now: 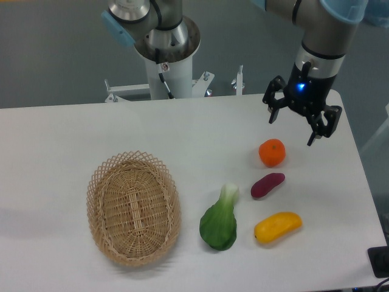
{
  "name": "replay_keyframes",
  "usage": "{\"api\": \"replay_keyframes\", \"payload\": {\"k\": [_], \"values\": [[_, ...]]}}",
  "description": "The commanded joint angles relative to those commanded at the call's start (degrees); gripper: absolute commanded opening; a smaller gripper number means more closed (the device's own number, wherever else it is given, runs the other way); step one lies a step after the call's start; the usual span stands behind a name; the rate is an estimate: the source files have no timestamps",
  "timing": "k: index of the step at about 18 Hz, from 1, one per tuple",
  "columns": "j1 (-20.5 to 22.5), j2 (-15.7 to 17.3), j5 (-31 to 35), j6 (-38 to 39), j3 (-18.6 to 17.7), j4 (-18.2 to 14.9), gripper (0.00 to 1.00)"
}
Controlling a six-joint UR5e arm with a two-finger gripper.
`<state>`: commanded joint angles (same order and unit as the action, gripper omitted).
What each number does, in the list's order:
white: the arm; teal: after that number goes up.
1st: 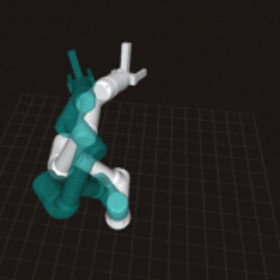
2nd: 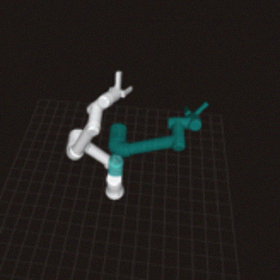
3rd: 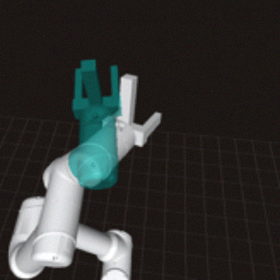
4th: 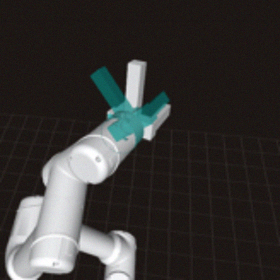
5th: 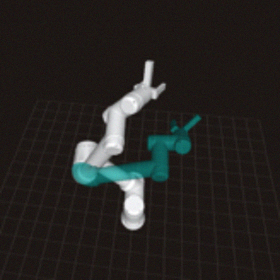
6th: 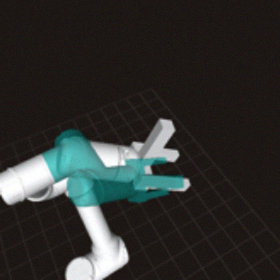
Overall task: Pick up the green vegetable from the table
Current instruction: 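Move the open gripper over toward the green bok choy stem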
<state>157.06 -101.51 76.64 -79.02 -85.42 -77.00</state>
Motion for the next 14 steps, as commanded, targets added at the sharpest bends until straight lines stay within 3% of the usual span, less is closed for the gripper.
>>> {"api": "replay_keyframes", "payload": {"k": [3, 8, 9, 12, 14], "values": [[-1.57, 0.0, 0.09, 2.81, -3.6, 5.25, 1.0], [-5.35, -0.79, 0.53, 10.1, -13.18, 20.63, 1.0], [-6.06, -1.05, 0.7, 11.34, -14.06, 22.22, 1.0], [-7.29, -3.6, 0.88, 11.7, -15.74, 22.94, 1.0], [-8.78, -5.53, 6.2, 11.87, -15.83, 23.47, 1.0]]}}
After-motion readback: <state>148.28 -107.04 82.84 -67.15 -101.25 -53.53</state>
